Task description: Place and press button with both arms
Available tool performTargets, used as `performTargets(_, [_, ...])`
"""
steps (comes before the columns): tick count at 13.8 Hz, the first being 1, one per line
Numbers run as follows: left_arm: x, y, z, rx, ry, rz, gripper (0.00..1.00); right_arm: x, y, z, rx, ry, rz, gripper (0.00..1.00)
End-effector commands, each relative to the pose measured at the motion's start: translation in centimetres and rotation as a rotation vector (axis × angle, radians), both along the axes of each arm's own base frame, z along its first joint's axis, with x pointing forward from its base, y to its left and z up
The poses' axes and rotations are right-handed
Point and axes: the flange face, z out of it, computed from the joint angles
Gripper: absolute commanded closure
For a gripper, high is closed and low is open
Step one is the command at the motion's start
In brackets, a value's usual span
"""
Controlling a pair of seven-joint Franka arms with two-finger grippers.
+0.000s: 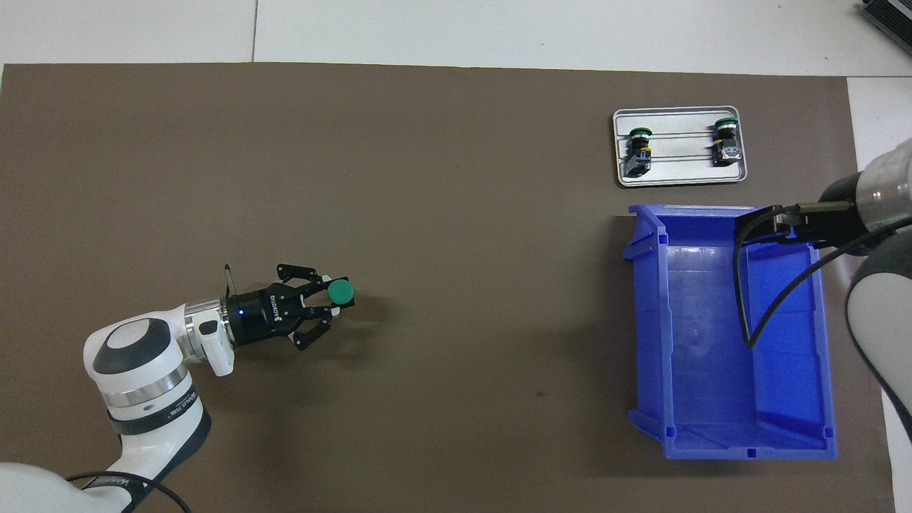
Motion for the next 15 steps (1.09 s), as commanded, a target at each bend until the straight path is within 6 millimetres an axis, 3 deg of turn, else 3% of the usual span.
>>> performTargets(1, [-0.4,-2.2,-4.2,-0.045,-0.063,0.018,0.87,-0.7,0.2,0.2,0.020,-0.006,-0.012,0.00])
performTargets(3, [0.3,-2.0,-4.8,-0.073,-0.085,0.022,0.87,-0.7,0.2,0.1,0.020,-0.005,-0.012,0.00])
performTargets(9, [-0.8,-2.4,-5.1,-0.090,-0.086,0.006,0.84,-0.7,0.2,0.2,0.020,-0.008,-0.012,0.00])
performTargets(10, [-1.0,-2.2,-5.3,-0.090,-0.083,0.008,0.79,-0.7,0.2,0.2,0.020,-0.006,-0.010,0.00])
performTargets(11, [-1.0,-2.1,-5.2,-0.093,-0.083,0.011,0.62,-0.7,0.2,0.1,0.020,-0.005,-0.012,0.00])
performTargets(15, [-1.1,-1.9,-5.4,-0.088,-0.078,0.014,0.33,-0.7,0.2,0.2,0.020,-0.006,-0.012,0.00])
